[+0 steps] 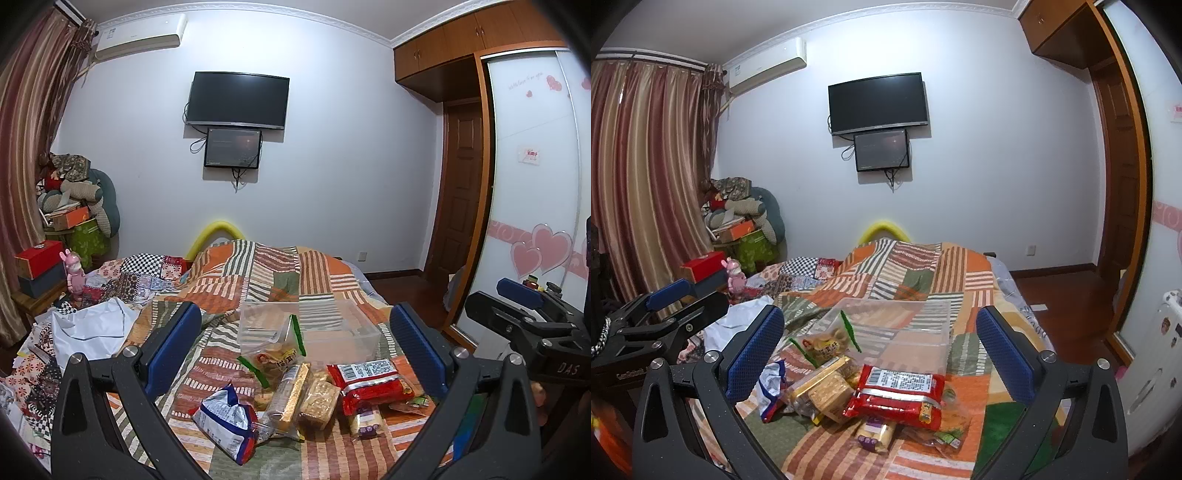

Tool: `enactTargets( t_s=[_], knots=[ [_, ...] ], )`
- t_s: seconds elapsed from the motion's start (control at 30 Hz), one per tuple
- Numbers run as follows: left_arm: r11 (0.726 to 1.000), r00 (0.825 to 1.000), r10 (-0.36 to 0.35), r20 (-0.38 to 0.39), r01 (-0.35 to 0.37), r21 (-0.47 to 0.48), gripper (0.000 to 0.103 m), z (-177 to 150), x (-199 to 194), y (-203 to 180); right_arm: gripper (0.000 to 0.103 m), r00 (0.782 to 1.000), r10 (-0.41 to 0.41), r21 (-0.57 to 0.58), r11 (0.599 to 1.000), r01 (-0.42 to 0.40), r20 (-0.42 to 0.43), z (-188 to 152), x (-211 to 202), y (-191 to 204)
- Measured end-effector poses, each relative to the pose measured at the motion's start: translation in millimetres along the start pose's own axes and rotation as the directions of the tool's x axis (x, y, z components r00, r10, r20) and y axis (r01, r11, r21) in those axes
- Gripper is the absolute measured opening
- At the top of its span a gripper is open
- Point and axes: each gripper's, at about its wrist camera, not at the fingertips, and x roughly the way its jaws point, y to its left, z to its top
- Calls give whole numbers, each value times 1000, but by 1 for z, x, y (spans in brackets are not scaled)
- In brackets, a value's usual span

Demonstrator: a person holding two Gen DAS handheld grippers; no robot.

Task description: Organize snacks

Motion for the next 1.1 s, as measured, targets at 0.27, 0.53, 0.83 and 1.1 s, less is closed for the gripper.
enactTargets(
  t_s=[0.27,0.53,0.83,1.1],
  knots=[
    [1000,1000,7,-27,-7,-19,102,-4,10,11,103,999,2,-3,1000,-2,-36,-4,12,0],
    [998,992,52,-113,-55,-22,82,-17,32,31,97,995,7,14,1000,-5,-104,-15,30,-7],
    [993,952,102,-289,-114,-24,74,-51,72,70,92,972,2,44,999,9,-236,-37,60,-20],
    [988,896,105,-431,-142,-55,74,-89,105,92,92,941,2,68,997,22,-339,-57,86,-30]
  ],
)
